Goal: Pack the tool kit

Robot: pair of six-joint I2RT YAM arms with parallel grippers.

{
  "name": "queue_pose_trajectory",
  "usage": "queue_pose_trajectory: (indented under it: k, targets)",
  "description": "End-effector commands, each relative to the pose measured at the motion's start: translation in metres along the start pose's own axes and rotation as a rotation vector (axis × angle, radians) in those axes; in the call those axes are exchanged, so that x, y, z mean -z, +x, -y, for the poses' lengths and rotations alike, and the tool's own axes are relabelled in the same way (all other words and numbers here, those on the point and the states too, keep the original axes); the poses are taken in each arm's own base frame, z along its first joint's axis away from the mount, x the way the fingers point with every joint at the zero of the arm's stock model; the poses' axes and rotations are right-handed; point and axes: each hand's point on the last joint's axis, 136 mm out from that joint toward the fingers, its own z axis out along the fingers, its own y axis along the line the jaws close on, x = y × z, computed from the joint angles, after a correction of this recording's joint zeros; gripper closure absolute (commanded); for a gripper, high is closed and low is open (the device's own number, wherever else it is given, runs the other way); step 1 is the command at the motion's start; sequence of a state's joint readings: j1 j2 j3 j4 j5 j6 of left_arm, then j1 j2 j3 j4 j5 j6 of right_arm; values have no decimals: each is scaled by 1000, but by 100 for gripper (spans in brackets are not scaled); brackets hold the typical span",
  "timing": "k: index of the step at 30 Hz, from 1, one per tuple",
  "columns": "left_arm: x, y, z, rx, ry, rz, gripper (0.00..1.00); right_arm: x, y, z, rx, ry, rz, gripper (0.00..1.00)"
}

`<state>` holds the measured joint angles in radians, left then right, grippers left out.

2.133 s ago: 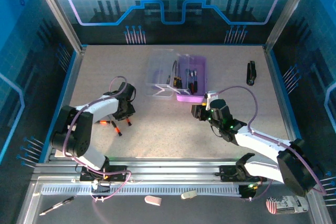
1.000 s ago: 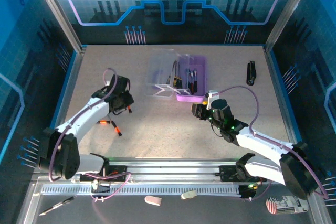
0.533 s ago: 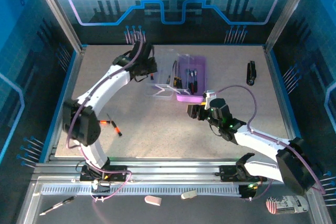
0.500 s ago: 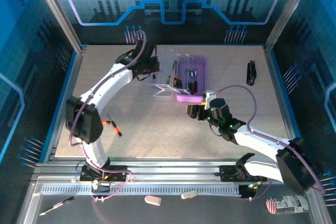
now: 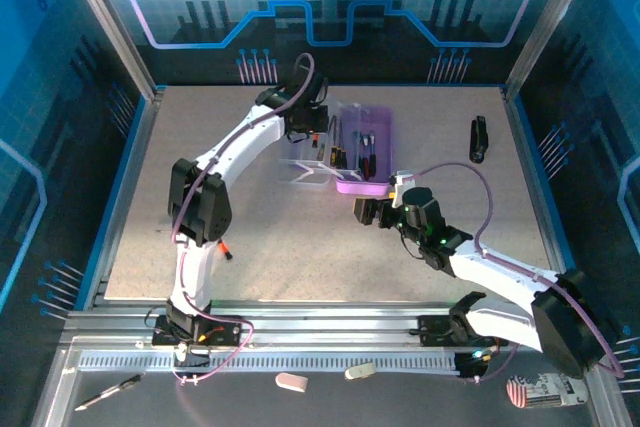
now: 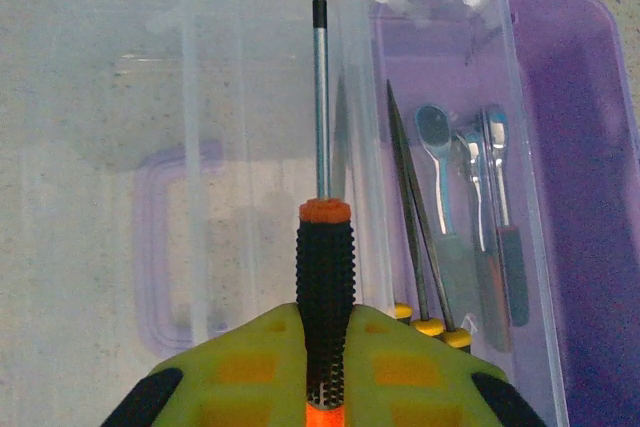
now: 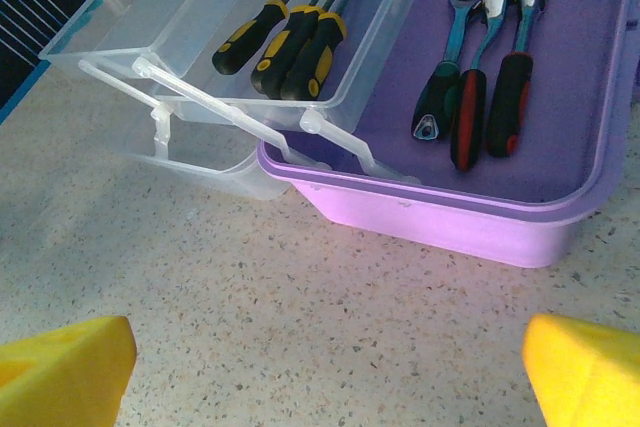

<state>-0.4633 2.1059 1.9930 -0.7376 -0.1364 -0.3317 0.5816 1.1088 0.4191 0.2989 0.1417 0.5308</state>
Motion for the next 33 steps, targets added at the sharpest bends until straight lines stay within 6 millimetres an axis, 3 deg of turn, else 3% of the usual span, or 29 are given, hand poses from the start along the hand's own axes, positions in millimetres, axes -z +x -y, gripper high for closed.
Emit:
queue_pose_trajectory:
  k: [1,17,33]
  targets:
    - [-3,6,9,-35,25,-38,88,3,-12,1,-7,12,36,0]
    - [-21,23,12,-18,54,-99,86,6,-14,7,-18,43,55,0]
    - [-15,22,16,-22,73,-104,74,4,-12,5,-15,28,43,0]
